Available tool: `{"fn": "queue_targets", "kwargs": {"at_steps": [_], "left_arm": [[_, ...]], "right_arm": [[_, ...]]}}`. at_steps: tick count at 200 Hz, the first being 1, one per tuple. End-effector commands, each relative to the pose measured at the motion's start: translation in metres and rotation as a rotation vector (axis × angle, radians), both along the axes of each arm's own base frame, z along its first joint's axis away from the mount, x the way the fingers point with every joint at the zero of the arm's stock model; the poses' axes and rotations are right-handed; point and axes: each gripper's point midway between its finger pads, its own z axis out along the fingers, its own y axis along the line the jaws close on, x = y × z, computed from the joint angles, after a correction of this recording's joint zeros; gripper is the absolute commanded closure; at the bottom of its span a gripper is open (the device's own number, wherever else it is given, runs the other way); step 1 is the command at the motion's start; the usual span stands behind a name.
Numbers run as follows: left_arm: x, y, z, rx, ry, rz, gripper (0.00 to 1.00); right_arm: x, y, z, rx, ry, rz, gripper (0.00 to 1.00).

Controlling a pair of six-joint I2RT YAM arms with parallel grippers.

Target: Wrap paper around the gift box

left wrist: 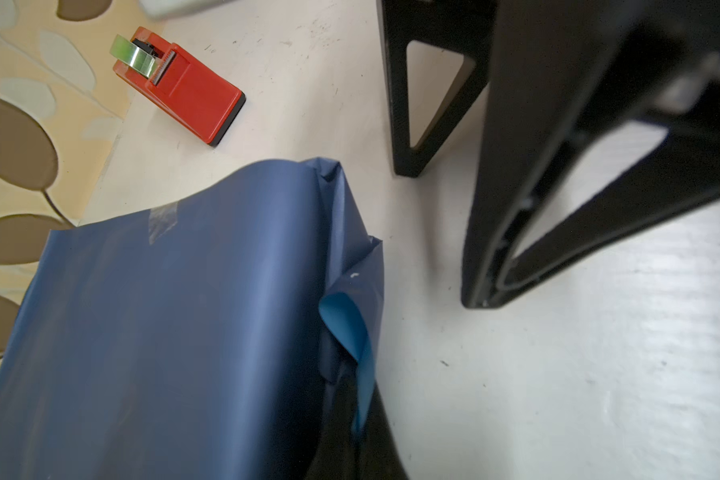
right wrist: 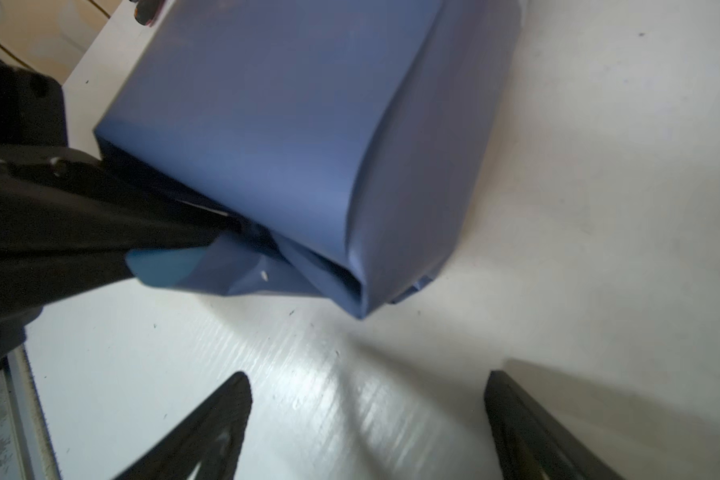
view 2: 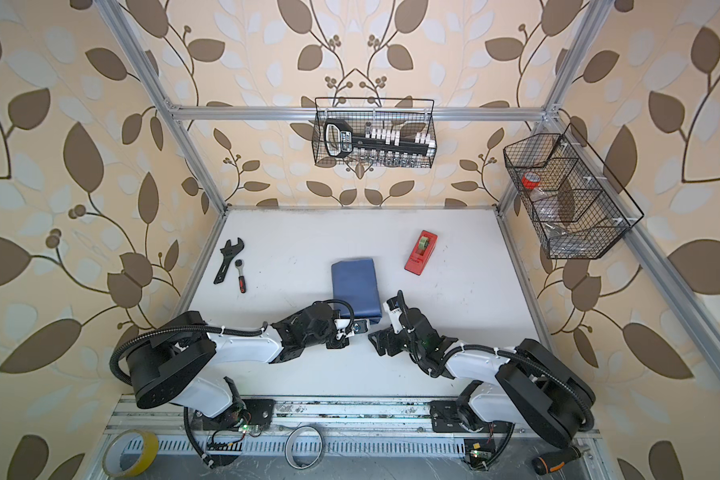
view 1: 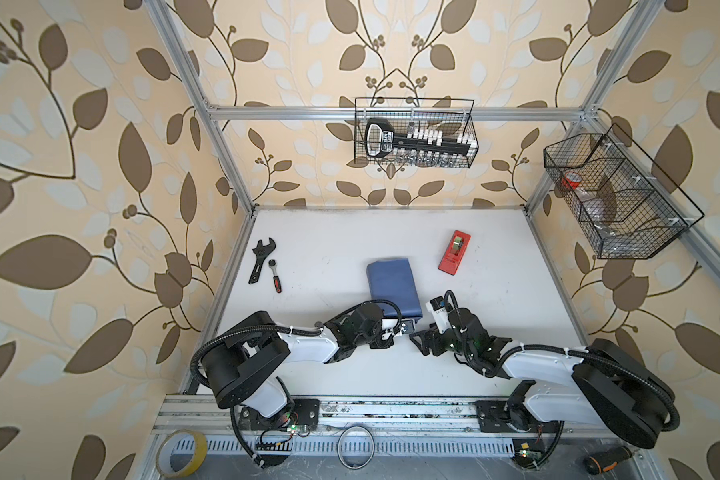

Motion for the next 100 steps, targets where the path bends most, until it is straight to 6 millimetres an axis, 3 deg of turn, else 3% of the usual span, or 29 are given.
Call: {"fn": "queue_targets", "kwargs": {"at_steps": [1,100], "left_arm": [[0.001,-0.002,0.015,-0.052,-0.017,-0.008,1.0],[0.001,0.0,0.015,-0.057,-0.012,-0.009,1.0]], "right_arm": [[0.011,0.004,0.004,-0.017,-0.082,0.013,0.13],[0.019,0.016,0.011,-0.091,-0.3,0.16,0.14]]}}
